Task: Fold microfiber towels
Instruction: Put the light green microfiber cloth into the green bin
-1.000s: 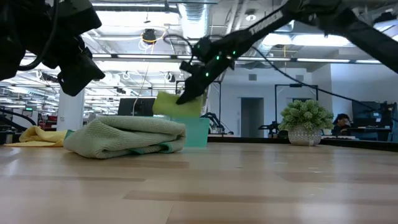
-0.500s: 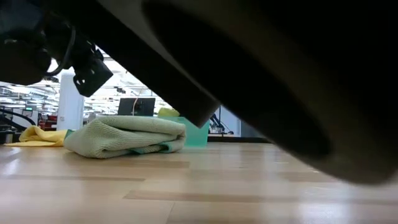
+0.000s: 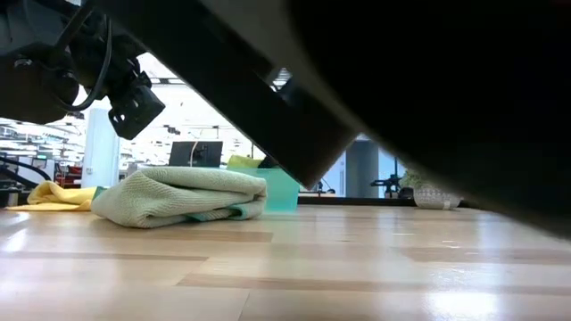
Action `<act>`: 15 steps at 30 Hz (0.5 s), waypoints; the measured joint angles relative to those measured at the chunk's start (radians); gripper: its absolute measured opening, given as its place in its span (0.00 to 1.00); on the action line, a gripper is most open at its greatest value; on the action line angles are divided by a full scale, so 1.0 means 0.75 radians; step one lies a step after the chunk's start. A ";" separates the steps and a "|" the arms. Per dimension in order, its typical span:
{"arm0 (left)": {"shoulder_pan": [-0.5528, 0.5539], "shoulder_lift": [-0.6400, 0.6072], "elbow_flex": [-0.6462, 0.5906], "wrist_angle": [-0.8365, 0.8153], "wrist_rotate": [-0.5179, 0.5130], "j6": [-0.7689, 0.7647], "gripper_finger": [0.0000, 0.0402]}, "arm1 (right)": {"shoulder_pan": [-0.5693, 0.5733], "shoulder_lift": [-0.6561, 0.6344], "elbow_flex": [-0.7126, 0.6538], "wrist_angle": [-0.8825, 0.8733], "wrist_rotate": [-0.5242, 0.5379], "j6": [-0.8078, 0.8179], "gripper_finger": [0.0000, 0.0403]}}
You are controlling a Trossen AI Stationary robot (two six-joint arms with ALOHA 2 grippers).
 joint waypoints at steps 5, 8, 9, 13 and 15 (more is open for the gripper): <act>0.000 0.000 0.000 0.000 0.001 0.000 0.00 | -0.037 0.000 0.000 0.002 -0.056 0.000 0.42; 0.000 0.000 0.000 0.000 0.003 0.000 0.00 | -0.039 0.000 0.000 0.004 -0.059 -0.027 0.49; 0.000 0.000 0.000 0.000 0.004 0.000 0.00 | -0.038 0.000 0.000 0.009 -0.059 -0.040 0.51; 0.000 0.000 0.000 0.000 0.006 0.000 0.00 | -0.036 -0.005 0.000 0.049 -0.058 -0.053 0.54; 0.000 0.000 0.000 0.000 0.006 0.000 0.00 | -0.037 -0.023 -0.001 0.067 -0.039 -0.044 0.54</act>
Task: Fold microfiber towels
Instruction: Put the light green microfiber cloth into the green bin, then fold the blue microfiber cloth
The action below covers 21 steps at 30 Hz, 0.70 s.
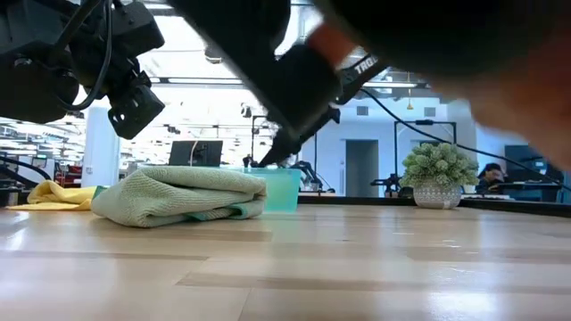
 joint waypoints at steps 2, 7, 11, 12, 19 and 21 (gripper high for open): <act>0.000 0.000 0.000 0.000 0.000 0.000 0.00 | 0.001 -0.029 0.000 -0.001 0.022 0.030 0.51; 0.000 0.000 0.000 0.000 0.001 0.001 0.00 | 0.009 -0.108 0.000 -0.060 0.020 0.098 0.39; 0.000 0.000 0.000 0.000 0.002 0.010 0.00 | 0.032 -0.151 0.000 -0.153 -0.042 0.102 0.28; 0.000 0.000 0.000 0.000 0.002 0.010 0.00 | 0.040 -0.152 0.001 -0.173 -0.068 0.093 0.26; 0.000 0.000 0.000 0.014 0.032 0.009 0.00 | 0.110 -0.154 -0.071 -0.291 -0.090 0.066 0.10; 0.000 0.000 0.000 0.034 0.031 0.014 0.00 | 0.135 -0.175 -0.091 -0.351 -0.079 0.091 0.05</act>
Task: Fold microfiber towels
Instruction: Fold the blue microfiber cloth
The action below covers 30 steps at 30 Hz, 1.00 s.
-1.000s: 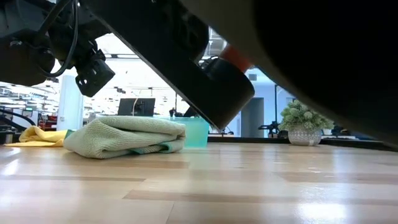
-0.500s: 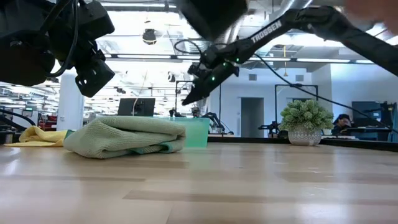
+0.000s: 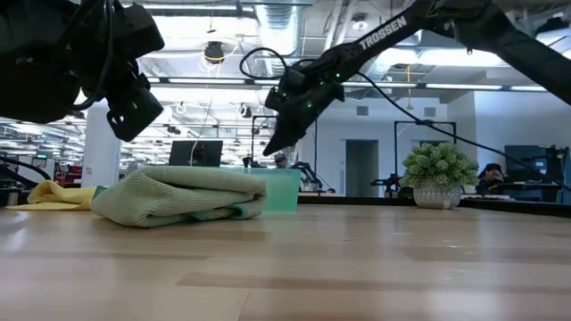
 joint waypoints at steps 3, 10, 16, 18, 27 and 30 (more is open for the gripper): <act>0.000 0.000 0.000 0.034 -0.001 0.040 0.00 | 0.050 -0.090 -0.067 -0.066 -0.008 0.023 0.02; -0.026 0.000 0.000 0.064 0.044 0.056 0.00 | 0.294 -0.408 -0.612 0.264 0.261 0.211 0.01; -0.074 0.000 0.001 0.135 0.033 0.104 0.00 | 0.675 -0.775 -1.075 0.589 0.713 0.466 0.05; -0.083 0.000 0.001 0.165 0.032 0.142 0.00 | 0.836 -0.874 -1.171 0.647 0.830 0.536 0.06; -0.091 0.000 0.060 0.401 0.029 0.386 0.00 | 1.463 -1.050 -1.323 0.397 1.019 1.086 0.05; -0.109 0.000 0.098 0.577 0.030 0.561 0.00 | 1.614 -1.046 -1.326 0.300 1.033 1.293 0.06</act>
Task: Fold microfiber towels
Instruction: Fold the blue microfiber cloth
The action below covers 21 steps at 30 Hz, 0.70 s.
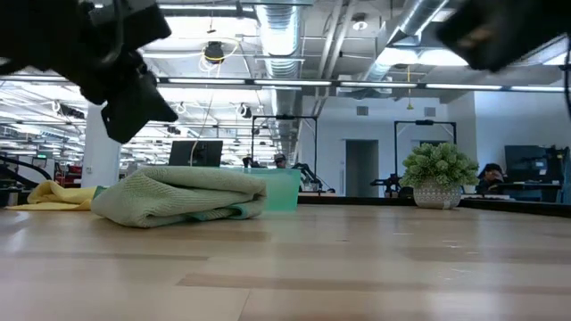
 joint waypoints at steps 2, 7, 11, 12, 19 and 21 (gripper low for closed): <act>-0.021 0.000 0.019 0.174 0.002 0.160 0.00 | 0.072 0.011 0.006 -0.048 -0.005 0.144 0.09; -0.060 0.000 0.036 0.594 -0.001 0.638 0.00 | 0.217 0.028 0.068 -0.196 -0.104 0.520 0.20; -0.062 0.000 0.036 0.837 -0.002 0.922 0.00 | 0.299 0.046 0.069 -0.190 -0.224 0.629 0.31; -0.058 0.000 0.036 0.882 -0.001 0.965 0.00 | 0.315 0.044 0.071 -0.181 -0.249 0.653 0.34; -0.043 0.000 0.035 1.084 0.002 1.101 0.00 | 0.465 0.074 0.073 -0.105 -0.278 0.686 0.46; -0.043 0.000 0.035 1.117 0.037 1.101 0.00 | 0.488 0.130 0.075 -0.103 -0.295 0.646 0.45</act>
